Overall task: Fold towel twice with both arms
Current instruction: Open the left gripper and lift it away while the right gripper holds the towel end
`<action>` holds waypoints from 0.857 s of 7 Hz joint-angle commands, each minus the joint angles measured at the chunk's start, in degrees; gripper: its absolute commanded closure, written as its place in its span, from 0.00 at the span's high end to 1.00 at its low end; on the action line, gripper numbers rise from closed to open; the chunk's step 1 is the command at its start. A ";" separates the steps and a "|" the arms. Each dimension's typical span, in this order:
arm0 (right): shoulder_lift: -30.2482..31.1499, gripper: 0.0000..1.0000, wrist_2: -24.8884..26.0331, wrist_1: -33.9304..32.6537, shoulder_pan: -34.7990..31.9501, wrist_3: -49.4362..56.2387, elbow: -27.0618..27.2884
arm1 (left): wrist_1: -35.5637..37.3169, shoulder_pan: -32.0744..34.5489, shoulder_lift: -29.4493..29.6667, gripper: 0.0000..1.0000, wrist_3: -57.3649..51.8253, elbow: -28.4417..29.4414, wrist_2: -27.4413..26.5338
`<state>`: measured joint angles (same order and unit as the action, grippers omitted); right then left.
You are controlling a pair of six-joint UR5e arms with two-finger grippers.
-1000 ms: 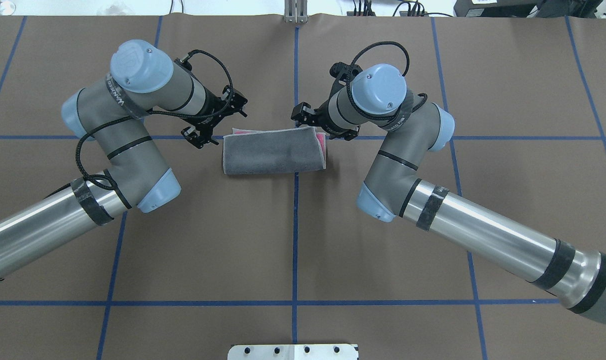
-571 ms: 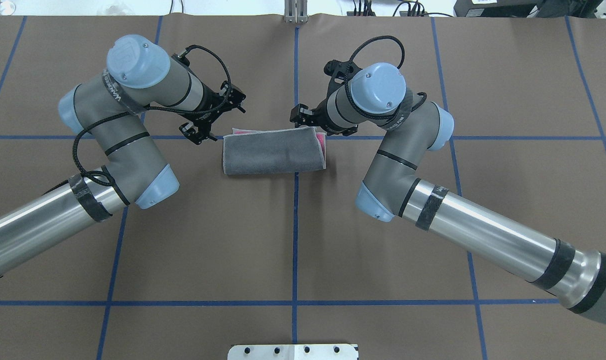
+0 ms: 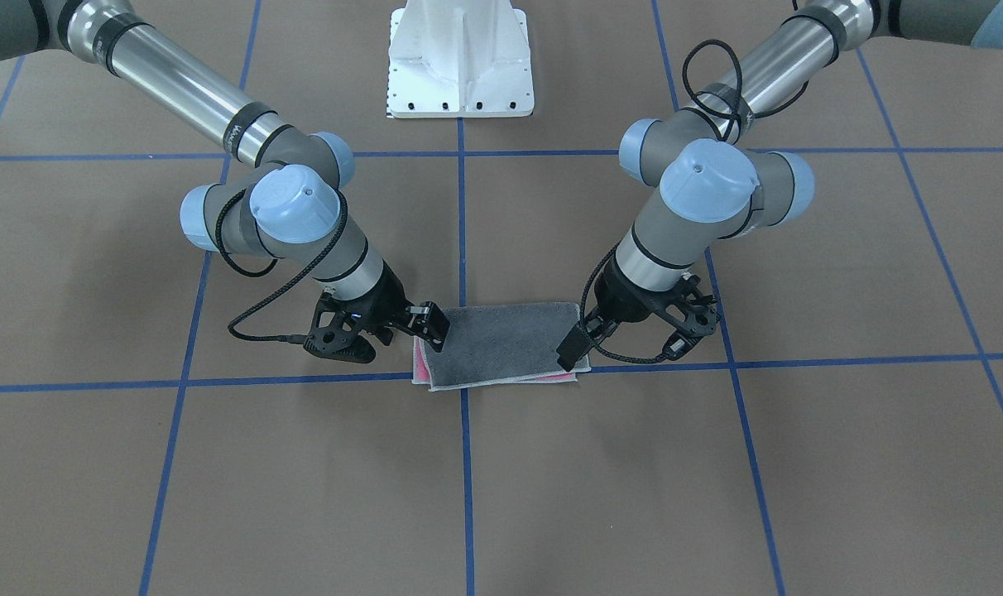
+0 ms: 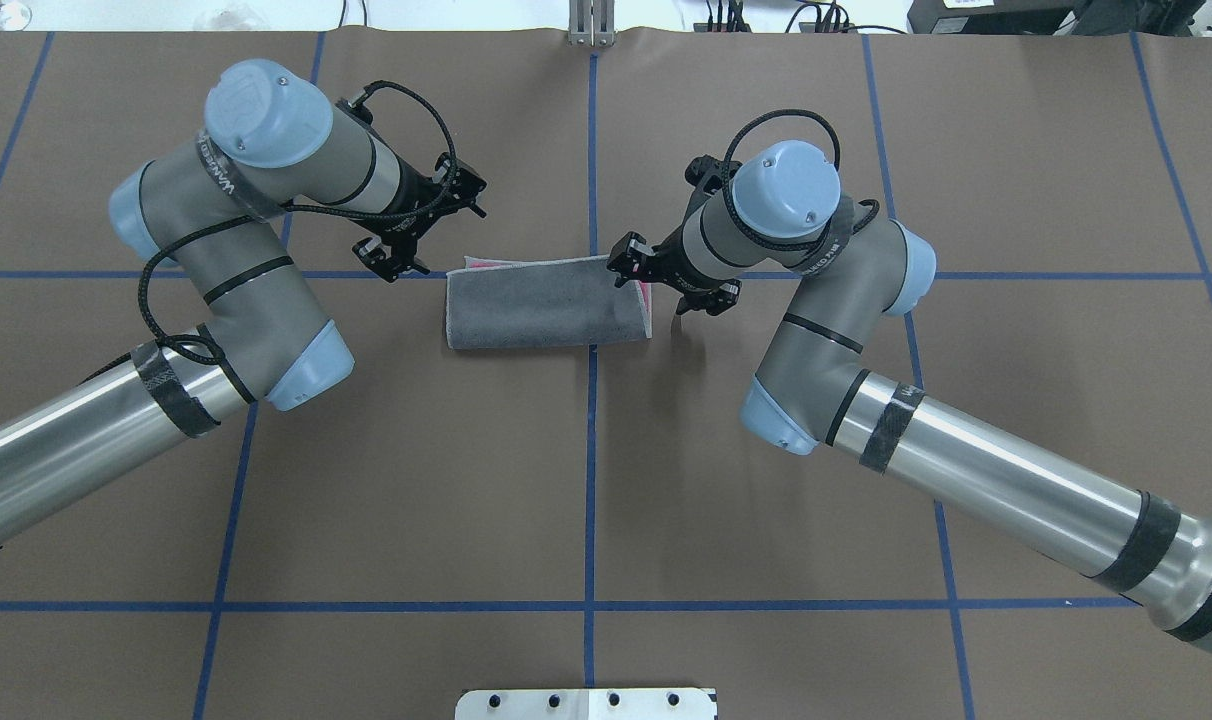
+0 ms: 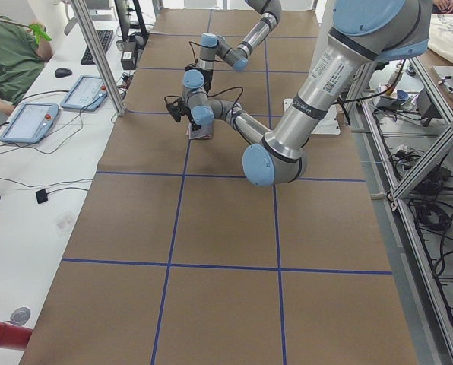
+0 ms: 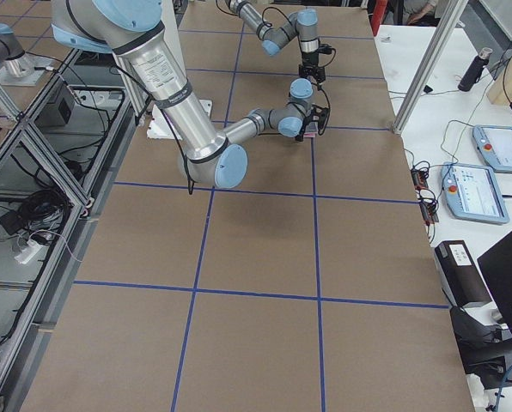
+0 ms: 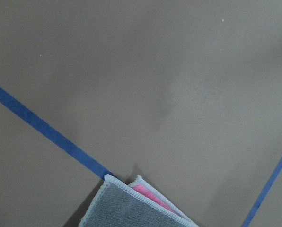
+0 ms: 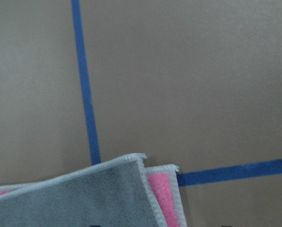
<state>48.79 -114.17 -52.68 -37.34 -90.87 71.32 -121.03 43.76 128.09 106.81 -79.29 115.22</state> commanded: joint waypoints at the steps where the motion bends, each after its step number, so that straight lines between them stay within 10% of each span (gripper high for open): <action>1: -0.19 0.89 -0.62 -0.14 -0.01 -5.09 0.05 | 0.00 0.01 -0.03 1.00 -0.29 0.01 0.00; 6: -0.10 0.86 -0.53 -8.23 1.21 -13.67 5.24 | 0.00 0.01 -0.12 1.00 -0.29 0.01 0.00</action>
<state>48.61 -114.77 -60.52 -36.65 -100.01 76.43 -121.02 43.77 127.97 106.52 -79.28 115.23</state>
